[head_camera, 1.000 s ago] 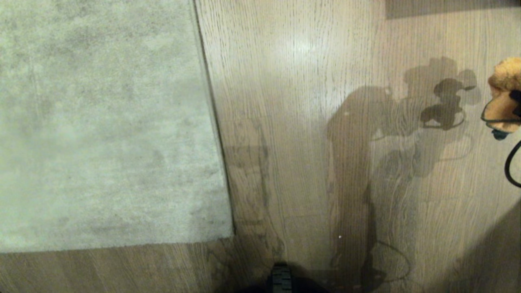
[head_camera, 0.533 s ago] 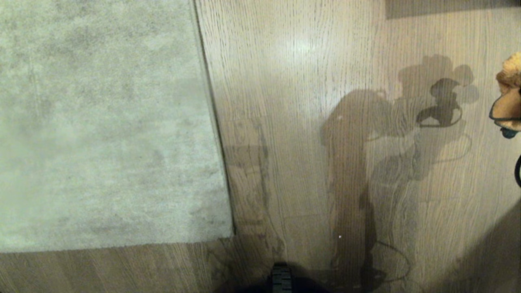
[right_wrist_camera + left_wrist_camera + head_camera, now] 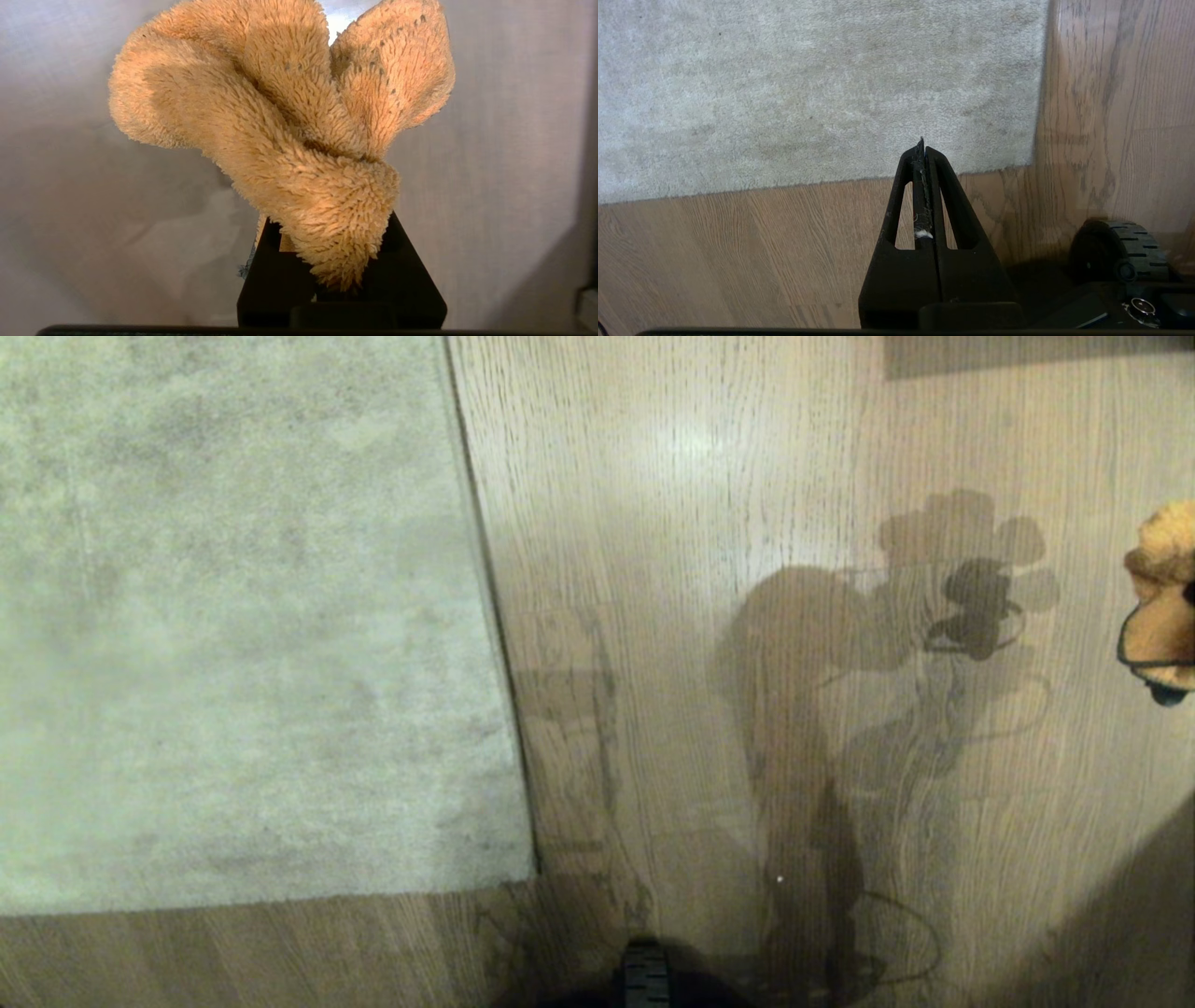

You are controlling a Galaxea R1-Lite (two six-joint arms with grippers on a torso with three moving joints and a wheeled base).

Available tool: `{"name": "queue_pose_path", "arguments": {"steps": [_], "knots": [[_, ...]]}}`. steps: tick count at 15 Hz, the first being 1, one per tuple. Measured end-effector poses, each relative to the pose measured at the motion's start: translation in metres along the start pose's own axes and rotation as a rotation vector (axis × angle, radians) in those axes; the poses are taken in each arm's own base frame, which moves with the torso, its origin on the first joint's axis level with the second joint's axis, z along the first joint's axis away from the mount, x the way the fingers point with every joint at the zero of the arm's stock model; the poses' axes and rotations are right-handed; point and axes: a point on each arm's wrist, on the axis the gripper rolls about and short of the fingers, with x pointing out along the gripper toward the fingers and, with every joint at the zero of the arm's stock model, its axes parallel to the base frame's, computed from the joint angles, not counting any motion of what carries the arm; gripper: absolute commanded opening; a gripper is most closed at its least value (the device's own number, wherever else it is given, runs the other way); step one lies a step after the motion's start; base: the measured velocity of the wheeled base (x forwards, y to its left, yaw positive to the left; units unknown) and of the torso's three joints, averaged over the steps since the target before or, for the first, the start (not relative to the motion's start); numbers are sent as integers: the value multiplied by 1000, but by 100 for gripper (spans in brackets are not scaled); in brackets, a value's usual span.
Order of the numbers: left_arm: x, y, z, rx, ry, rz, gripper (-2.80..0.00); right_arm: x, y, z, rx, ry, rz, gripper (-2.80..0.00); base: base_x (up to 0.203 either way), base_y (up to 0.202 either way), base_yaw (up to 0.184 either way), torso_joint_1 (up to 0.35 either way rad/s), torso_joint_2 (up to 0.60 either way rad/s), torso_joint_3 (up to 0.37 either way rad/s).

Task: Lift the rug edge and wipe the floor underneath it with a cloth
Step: Lift up the carpet

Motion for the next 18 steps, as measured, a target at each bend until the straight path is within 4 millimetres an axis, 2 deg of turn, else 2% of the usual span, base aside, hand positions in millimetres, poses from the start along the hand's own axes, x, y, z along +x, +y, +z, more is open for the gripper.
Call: {"name": "queue_pose_path", "arguments": {"steps": [4, 11, 14, 18], "knots": [[0, 0, 0, 0, 0, 0, -280, -50, 16, -22, -39, 4, 98, -280, 0, 0, 0, 0, 0, 0], [0, 0, 0, 0, 0, 0, -280, -138, 15, -71, -106, 31, 195, -280, 0, 0, 0, 0, 0, 0], [0, 0, 0, 0, 0, 0, -280, -164, 8, -106, -135, 60, 216, -280, 0, 0, 0, 0, 0, 0], [0, 0, 0, 0, 0, 0, -280, -184, 1, -141, -158, 49, 226, -280, 0, 0, 0, 0, 0, 0]]}}
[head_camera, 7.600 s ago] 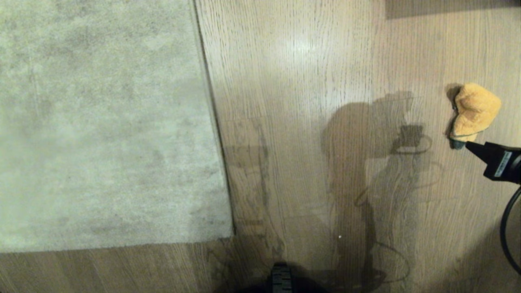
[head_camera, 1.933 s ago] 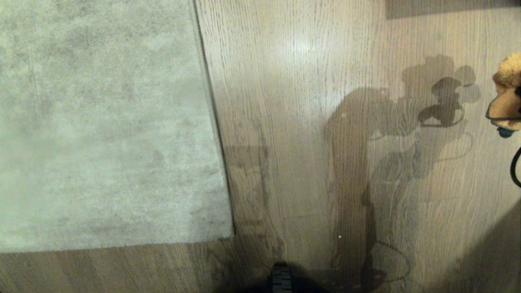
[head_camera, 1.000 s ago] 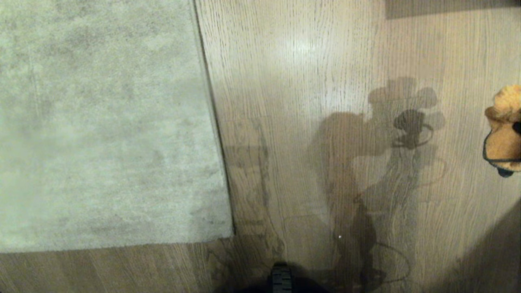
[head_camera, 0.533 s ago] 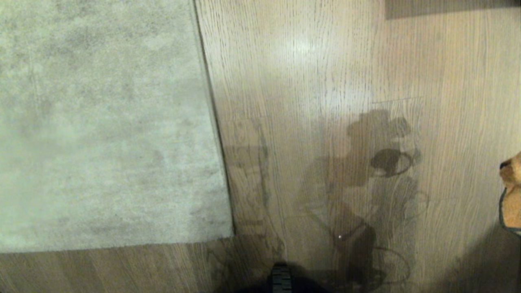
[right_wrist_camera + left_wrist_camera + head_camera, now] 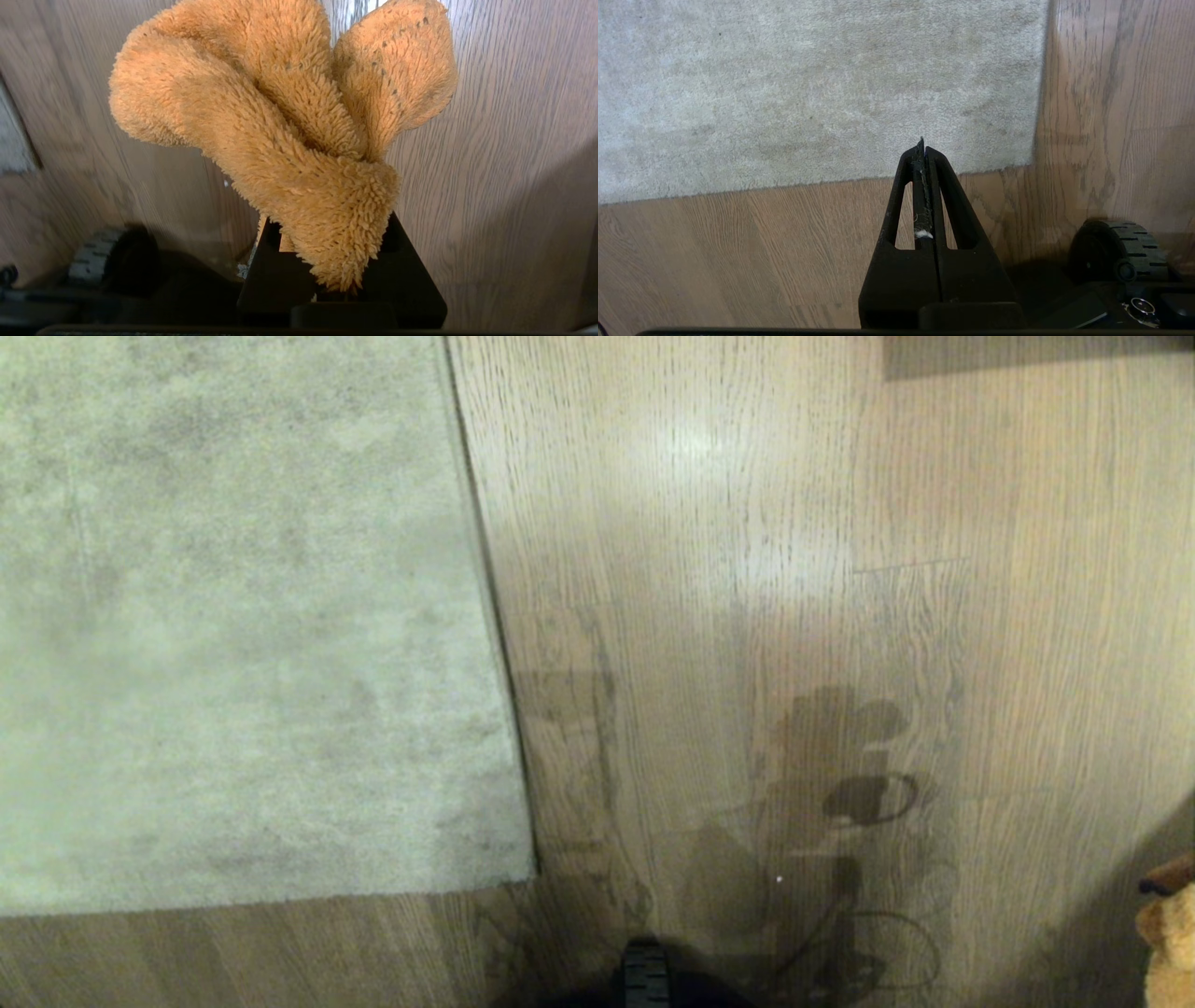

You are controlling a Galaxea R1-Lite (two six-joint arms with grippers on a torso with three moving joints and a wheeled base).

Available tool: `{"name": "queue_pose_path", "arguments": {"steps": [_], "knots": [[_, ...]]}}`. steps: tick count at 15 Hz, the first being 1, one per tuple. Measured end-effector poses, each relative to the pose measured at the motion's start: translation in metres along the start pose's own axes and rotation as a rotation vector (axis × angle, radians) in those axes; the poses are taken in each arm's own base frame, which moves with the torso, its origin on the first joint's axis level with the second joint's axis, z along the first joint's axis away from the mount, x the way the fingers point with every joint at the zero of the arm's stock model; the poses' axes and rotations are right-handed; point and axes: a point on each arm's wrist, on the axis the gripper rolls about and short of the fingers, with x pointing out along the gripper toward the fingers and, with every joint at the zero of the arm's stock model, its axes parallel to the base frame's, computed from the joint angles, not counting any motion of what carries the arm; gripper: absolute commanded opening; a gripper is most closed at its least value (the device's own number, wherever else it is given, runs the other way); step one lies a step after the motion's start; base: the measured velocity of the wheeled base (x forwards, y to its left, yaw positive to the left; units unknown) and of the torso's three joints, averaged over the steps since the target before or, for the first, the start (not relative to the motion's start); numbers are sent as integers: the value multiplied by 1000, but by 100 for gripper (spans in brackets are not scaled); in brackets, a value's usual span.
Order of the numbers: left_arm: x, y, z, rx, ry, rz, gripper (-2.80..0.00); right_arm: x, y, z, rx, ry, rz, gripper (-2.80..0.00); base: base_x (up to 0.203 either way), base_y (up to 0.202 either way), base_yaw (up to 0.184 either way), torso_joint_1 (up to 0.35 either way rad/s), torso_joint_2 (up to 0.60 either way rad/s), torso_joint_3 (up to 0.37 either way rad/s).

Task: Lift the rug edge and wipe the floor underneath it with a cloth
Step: Lift up the carpet

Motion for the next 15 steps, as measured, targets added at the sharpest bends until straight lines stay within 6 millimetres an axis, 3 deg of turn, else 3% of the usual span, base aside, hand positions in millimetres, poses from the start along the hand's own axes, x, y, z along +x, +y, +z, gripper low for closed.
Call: {"name": "queue_pose_path", "arguments": {"steps": [8, 15], "knots": [[0, 0, 0, -1, 0, 0, -280, -21, 2, -28, -31, 12, 30, -280, 0, 0, 0, 0, 0, 0], [0, 0, 0, 0, 0, 0, -280, -29, 1, -38, -60, -17, -61, -280, 0, 0, 0, 0, 0, 0]]}}
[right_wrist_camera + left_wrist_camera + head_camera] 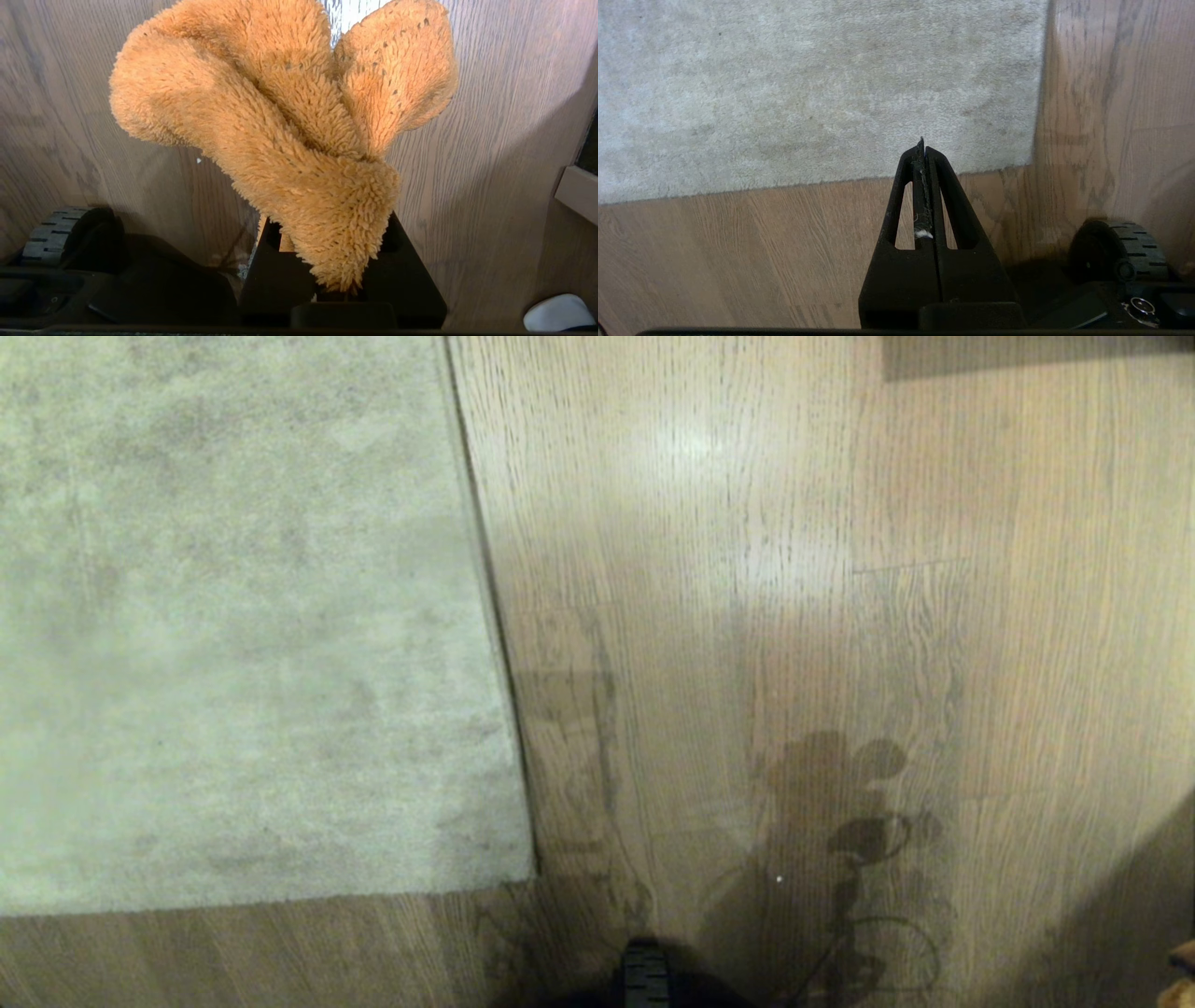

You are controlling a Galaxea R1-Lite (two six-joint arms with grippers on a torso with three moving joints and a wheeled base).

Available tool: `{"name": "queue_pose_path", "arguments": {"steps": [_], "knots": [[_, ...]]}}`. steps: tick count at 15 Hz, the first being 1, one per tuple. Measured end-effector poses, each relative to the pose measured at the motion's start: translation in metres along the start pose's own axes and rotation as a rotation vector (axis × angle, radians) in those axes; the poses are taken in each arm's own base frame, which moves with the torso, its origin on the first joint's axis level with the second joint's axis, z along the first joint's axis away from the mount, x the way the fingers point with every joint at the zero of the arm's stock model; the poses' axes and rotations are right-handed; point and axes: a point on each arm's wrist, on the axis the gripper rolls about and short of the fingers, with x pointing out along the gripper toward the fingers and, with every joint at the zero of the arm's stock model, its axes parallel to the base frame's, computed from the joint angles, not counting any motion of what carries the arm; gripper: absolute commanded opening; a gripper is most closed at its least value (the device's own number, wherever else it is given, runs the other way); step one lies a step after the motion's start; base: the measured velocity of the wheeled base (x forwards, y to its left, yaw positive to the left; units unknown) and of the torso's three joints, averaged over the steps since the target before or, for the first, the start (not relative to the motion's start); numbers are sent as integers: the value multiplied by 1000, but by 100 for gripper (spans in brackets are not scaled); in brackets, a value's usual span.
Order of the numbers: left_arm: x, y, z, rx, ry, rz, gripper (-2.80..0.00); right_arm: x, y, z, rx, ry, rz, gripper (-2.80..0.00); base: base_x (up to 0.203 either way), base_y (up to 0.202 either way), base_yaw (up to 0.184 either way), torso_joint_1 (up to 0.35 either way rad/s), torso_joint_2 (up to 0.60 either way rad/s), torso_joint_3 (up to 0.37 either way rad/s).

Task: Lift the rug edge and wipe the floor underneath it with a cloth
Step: Lift up the carpet

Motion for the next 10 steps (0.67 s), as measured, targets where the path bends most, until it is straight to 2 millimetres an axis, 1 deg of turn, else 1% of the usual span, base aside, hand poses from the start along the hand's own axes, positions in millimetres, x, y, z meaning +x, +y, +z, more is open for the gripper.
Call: {"name": "queue_pose_path", "arguments": {"steps": [10], "knots": [[0, 0, 0, 0, 0, -1, -280, 0, 0, -1, 7, -3, 1, -280, 0, 0, 0, 0, 0, 0]]}}
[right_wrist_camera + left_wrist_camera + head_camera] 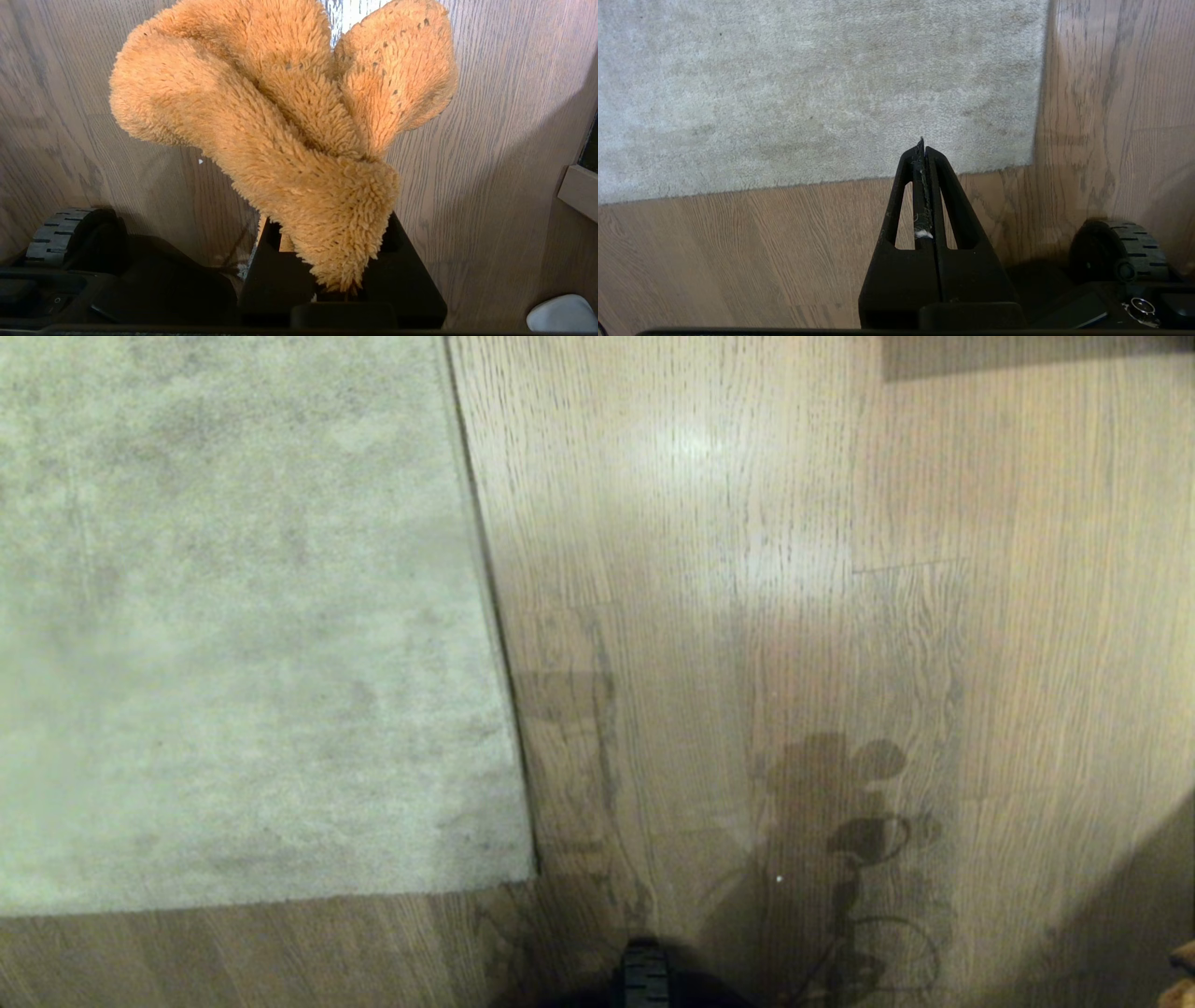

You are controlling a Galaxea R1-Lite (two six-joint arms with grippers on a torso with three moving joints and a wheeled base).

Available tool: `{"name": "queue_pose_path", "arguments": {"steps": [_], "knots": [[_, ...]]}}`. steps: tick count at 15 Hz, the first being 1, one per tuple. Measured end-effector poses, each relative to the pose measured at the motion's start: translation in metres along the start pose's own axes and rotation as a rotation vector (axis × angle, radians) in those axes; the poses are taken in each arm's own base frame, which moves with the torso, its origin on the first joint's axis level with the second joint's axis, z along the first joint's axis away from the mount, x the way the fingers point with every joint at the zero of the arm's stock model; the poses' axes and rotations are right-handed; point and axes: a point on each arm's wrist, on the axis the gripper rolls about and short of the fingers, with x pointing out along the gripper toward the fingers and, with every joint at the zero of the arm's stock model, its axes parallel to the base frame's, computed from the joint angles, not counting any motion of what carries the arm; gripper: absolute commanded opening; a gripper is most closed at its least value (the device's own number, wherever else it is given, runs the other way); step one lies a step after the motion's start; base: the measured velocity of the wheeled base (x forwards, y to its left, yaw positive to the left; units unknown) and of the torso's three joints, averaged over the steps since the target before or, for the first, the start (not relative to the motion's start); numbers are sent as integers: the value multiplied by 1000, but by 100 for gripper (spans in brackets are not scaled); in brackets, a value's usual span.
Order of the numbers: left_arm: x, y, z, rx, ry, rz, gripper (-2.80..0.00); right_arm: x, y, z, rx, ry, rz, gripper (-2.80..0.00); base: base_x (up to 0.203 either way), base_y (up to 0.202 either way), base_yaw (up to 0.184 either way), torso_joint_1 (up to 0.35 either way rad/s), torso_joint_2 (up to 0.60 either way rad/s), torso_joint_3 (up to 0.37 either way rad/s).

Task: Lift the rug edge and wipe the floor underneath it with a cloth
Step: Lift up the carpet

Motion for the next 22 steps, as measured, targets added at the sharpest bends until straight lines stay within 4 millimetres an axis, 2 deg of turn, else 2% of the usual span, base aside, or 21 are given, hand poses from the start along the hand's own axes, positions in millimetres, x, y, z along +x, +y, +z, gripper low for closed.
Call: {"name": "queue_pose_path", "arguments": {"steps": [22], "knots": [[0, 0, 0, 0, 0, 0, -280, 0, 0, 0, 0, 1, 0, -280, 0, 0, 0, 0, 0, 0]]}}
